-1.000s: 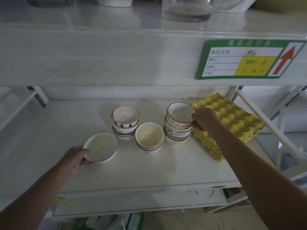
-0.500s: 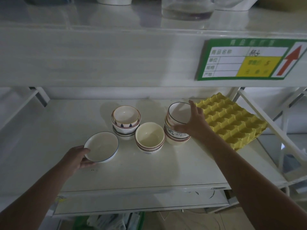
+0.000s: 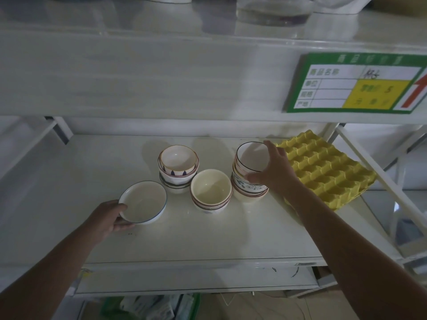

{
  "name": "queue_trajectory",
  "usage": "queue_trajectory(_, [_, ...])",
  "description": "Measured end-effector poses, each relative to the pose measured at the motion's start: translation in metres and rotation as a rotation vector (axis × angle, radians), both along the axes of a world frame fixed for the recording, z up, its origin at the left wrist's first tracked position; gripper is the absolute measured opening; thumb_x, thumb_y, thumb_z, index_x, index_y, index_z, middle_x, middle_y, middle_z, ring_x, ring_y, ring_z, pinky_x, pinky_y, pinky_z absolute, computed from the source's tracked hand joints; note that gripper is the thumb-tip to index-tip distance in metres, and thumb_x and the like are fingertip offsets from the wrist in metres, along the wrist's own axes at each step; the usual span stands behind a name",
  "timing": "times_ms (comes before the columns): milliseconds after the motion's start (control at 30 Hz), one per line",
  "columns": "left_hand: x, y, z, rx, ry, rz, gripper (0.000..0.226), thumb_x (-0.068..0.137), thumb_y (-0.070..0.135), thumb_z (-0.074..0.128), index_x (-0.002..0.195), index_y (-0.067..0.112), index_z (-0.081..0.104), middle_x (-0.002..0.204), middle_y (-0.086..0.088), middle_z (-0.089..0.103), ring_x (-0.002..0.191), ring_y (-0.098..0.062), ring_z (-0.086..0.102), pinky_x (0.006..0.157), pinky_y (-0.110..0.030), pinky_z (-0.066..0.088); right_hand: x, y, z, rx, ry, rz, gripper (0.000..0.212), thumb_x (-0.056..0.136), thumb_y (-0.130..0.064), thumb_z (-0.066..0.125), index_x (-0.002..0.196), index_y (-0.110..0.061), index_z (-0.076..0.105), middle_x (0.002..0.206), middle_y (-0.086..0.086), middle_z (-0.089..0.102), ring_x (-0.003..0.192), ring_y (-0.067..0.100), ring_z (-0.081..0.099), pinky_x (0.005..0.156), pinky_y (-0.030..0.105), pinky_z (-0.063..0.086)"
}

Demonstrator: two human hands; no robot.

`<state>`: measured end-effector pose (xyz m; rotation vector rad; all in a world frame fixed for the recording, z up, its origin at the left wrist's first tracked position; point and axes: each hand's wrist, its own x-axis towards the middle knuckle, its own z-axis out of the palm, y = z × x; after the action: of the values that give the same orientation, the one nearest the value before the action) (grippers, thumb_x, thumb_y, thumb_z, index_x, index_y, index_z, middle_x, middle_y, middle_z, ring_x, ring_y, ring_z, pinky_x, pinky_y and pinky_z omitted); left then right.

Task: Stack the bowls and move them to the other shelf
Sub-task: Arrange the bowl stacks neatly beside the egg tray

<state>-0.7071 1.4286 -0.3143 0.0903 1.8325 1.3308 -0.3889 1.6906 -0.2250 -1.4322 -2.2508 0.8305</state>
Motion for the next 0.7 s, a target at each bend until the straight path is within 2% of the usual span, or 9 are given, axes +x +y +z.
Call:
queue_trajectory(133, [0.000,0.001,0.000,0.002,0.003,0.000,0.023,0.095,-0.002,0.042,0.115,0.000,0.052,0.091,-0.020,0.057,0.069,-0.035,0.066,0.056,-0.044,0.059,-0.001,0.001,0.001,0.004,0.017,0.008,0.113,0.063,-0.031,0.094,0.157,-0.022,0.032,0.151,0.006,0.033,0.139,0.025,0.039,0.102,0.028,0.038])
queue_trajectory(300, [0.001,0.001,0.001,0.003,-0.005,0.010,0.023,0.095,-0.002,0.043,0.115,-0.001,0.053,0.091,-0.020,0.056,0.078,-0.036,0.060,0.055,-0.044,0.057,0.002,0.001,-0.003,0.003,0.034,0.010,0.110,0.063,-0.030,0.095,0.155,-0.021,0.034,0.152,0.003,0.033,0.138,0.022,0.039,0.097,0.024,0.032])
queue_trajectory(400, [0.003,0.001,0.002,0.012,-0.008,0.009,0.022,0.095,-0.002,0.043,0.114,-0.001,0.053,0.090,-0.020,0.057,0.077,-0.036,0.060,0.054,-0.043,0.058,0.005,0.001,-0.005,-0.030,0.073,0.039,0.111,0.067,-0.031,0.094,0.158,-0.022,0.030,0.151,-0.001,0.030,0.134,0.015,0.034,0.101,0.023,0.029])
queue_trajectory(500, [0.003,0.001,0.003,0.005,-0.014,0.010,0.021,0.095,-0.002,0.042,0.113,-0.001,0.052,0.091,-0.020,0.056,0.078,-0.037,0.060,0.051,-0.041,0.058,0.006,0.003,-0.006,-0.085,0.205,0.003,0.087,0.088,-0.034,0.077,0.159,-0.020,0.030,0.151,0.001,0.034,0.126,0.011,0.035,0.102,0.024,0.029])
queue_trajectory(567, [0.002,0.002,0.003,-0.006,-0.019,0.020,0.021,0.095,-0.001,0.043,0.114,0.000,0.052,0.091,-0.020,0.056,0.078,-0.037,0.060,0.049,-0.041,0.058,0.008,0.003,-0.010,-0.114,0.275,-0.041,0.068,0.100,-0.034,0.062,0.158,-0.020,0.032,0.155,0.006,0.037,0.129,0.013,0.040,0.103,0.024,0.029])
queue_trajectory(700, [0.003,0.003,0.002,-0.014,-0.023,0.037,0.021,0.095,-0.001,0.044,0.114,0.001,0.051,0.090,-0.019,0.055,0.076,-0.037,0.061,0.051,-0.043,0.058,0.009,0.001,-0.022,-0.132,0.360,-0.083,0.055,0.104,-0.027,0.050,0.157,-0.022,0.034,0.158,0.004,0.039,0.143,0.022,0.041,0.119,0.038,0.032])
